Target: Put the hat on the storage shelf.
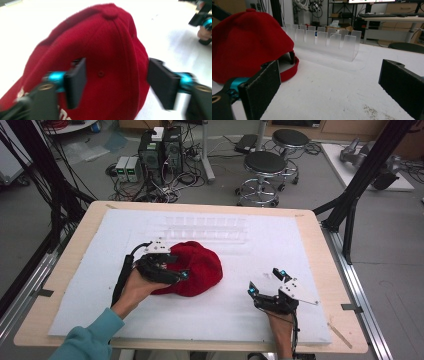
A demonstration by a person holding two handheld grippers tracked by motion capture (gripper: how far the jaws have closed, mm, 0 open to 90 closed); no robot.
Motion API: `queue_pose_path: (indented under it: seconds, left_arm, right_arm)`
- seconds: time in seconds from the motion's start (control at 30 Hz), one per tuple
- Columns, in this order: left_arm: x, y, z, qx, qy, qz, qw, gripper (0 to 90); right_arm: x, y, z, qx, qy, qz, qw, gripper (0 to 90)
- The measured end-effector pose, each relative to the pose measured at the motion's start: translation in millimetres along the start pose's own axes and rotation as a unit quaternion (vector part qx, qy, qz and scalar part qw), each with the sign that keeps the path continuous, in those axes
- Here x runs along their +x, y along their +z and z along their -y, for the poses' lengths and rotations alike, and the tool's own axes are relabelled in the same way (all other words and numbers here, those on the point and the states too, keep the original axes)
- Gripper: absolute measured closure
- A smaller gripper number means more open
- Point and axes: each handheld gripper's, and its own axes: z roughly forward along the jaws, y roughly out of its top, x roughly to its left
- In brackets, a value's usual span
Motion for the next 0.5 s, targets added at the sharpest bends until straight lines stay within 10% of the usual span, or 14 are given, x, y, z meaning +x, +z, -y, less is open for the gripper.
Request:
queue_pose_path:
  seconds: [0.5]
  left_arm:
    - [35.0,-24.8,-4.9,-0.042,0.085,0.01,0.9955,7.0]
  right_arm:
    - [0.2,0.6,0.0,-0.001,-0.008,0.001,1.0,3.0]
